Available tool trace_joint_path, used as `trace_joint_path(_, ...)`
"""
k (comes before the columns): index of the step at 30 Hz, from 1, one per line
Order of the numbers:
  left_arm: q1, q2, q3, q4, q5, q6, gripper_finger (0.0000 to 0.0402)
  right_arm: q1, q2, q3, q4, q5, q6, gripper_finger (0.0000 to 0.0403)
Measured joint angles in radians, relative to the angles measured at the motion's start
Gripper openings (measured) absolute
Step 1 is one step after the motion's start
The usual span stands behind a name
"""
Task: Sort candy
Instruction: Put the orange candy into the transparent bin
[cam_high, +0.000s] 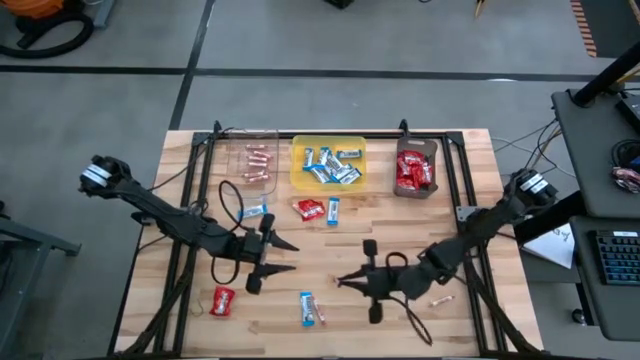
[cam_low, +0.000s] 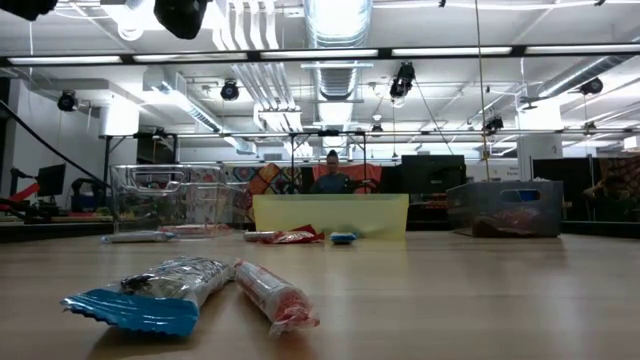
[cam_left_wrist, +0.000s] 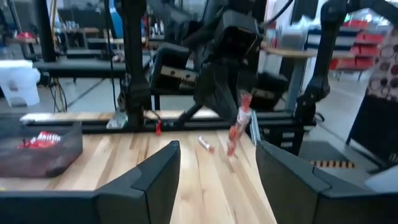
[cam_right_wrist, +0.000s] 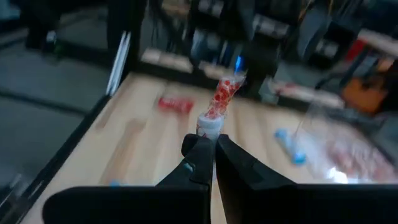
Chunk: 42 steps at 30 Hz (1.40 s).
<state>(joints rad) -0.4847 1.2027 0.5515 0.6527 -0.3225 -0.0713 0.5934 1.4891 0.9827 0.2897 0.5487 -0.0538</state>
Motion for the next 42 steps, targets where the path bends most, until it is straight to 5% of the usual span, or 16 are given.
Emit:
trace_joint_path(8,0.000,0.155,0.021,0.144,0.000,0.028,0.0194,-0.071,0.070,-0.036,0.292,-0.025,-0.127,0.0009)
trace_joint_path(13,0.001,0.240,0.069,0.181,-0.001,0.036,0.0194,-0.095,0.077,-0.028,0.323,-0.100,-0.122,0.0009)
trace_joint_path(28,0.008,0.409,0.222,0.178,-0.030,0.082,0.0184,-0.110,0.077,-0.021,0.329,-0.104,-0.158,0.0009)
trace_joint_path(42,0.011,0.400,0.220,0.135,-0.046,0.089,0.0007,-0.110,0.077,-0.019,0.328,-0.104,-0.152,0.0010)
